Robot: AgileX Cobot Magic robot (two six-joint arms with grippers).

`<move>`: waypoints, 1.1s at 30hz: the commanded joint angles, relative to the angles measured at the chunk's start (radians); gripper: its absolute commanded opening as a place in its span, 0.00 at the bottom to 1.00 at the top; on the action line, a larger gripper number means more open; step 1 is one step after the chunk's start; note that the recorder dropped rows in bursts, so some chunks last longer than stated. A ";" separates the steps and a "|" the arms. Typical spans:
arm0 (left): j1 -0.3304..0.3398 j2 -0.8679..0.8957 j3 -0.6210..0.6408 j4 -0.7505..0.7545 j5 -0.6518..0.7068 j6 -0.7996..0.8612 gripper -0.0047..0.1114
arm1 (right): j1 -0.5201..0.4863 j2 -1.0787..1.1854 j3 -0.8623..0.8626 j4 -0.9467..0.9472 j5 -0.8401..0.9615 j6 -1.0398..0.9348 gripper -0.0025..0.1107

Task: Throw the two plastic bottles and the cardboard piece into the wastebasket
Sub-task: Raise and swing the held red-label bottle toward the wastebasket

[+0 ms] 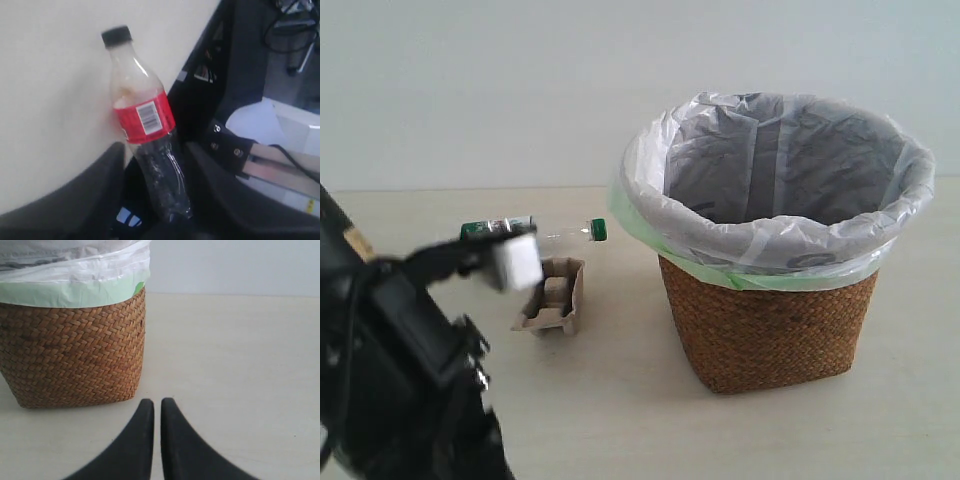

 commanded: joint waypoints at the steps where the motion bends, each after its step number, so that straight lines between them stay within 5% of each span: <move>1: -0.137 0.050 0.054 0.018 -0.072 0.010 0.68 | 0.001 -0.006 -0.001 -0.008 -0.010 -0.003 0.04; 8: -0.249 0.219 0.054 0.056 -0.211 -0.008 0.68 | 0.001 -0.006 -0.001 -0.008 -0.010 -0.003 0.04; 28: -0.251 0.490 0.054 0.059 -0.452 -0.028 0.68 | 0.001 -0.006 -0.001 -0.008 -0.010 -0.003 0.04; 31: -0.251 0.510 0.052 0.084 -0.486 -0.028 0.53 | 0.001 -0.006 -0.001 -0.008 -0.010 -0.003 0.04; 33: -0.251 0.514 0.051 0.107 -0.508 -0.028 0.32 | 0.001 -0.006 -0.001 -0.008 -0.010 -0.003 0.04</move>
